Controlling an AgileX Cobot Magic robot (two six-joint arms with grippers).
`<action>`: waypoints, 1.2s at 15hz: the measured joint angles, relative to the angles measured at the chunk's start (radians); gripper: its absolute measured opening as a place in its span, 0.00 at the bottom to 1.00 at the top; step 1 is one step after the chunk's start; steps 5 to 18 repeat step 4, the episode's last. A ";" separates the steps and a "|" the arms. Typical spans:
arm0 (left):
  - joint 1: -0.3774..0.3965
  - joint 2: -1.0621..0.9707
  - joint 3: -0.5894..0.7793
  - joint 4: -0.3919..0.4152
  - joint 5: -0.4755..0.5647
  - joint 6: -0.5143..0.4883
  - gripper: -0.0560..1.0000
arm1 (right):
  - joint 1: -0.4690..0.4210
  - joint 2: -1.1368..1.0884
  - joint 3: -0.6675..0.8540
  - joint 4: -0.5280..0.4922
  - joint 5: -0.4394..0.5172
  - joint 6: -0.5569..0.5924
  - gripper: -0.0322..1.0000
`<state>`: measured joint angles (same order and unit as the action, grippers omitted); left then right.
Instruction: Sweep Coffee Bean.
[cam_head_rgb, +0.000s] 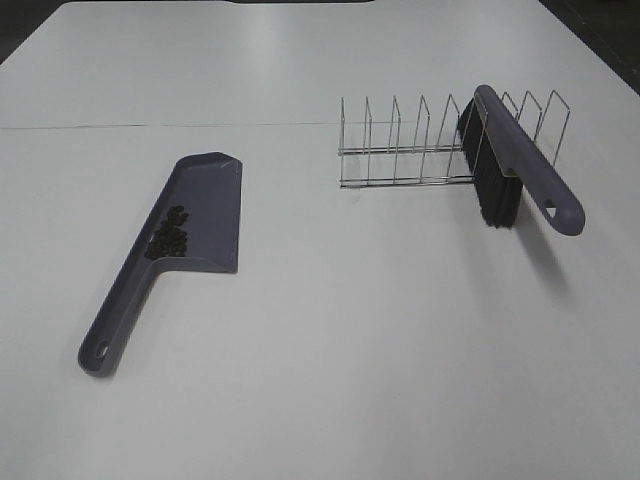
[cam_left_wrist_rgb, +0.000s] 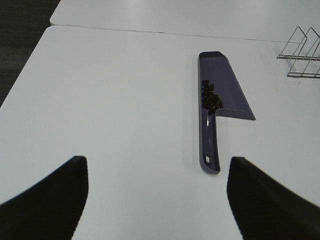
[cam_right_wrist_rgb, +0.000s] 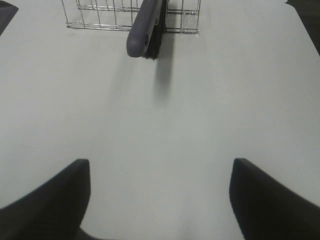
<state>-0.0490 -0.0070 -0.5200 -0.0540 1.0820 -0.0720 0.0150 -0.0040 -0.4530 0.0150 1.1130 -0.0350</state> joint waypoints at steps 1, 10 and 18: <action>0.000 0.000 0.000 0.000 0.000 0.000 0.72 | 0.000 0.000 0.000 0.000 0.000 0.000 0.69; 0.000 0.000 0.000 0.000 0.000 0.000 0.72 | 0.000 0.000 0.000 0.000 0.000 0.000 0.69; 0.000 0.000 0.000 0.000 0.000 0.000 0.72 | 0.000 0.000 0.000 0.000 0.000 0.000 0.69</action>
